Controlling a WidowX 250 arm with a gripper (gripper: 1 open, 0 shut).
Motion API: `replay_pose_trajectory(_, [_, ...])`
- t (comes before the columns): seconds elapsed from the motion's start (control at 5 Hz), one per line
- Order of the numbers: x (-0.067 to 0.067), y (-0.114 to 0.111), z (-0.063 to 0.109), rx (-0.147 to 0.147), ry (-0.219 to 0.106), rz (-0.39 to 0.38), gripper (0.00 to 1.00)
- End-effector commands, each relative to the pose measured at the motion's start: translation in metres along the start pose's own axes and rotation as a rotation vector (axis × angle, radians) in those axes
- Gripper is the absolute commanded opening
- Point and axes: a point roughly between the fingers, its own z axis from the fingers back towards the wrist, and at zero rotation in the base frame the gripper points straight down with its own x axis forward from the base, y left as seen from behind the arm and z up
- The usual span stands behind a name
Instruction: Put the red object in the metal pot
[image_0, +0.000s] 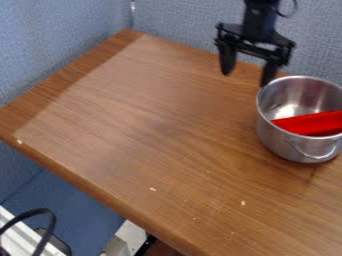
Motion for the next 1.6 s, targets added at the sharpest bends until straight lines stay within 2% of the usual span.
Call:
replay_pose_trajectory(0.0, [-0.004,-0.013,0.028,-0.010,-0.100,0.016,1.00])
replay_pose_trajectory(0.2, [-0.013,-0.031,0.031,-0.035,-0.113,-0.012,0.00])
replay_pose_trajectory(0.4, [-0.014,-0.042,0.045,-0.046,-0.114,-0.033,0.00])
replay_pose_trajectory(0.6, [-0.013,-0.047,0.052,-0.043,-0.116,-0.038,0.00])
replay_pose_trajectory(0.8, [-0.017,-0.048,0.074,-0.040,-0.142,-0.027,0.00])
replay_pose_trajectory(1.0, [-0.024,-0.033,0.100,-0.022,-0.176,0.036,0.00])
replay_pose_trajectory(1.2, [-0.034,-0.027,0.105,-0.008,-0.172,0.060,0.00])
replay_pose_trajectory(1.4, [-0.042,-0.037,0.098,-0.012,-0.158,0.028,0.00])
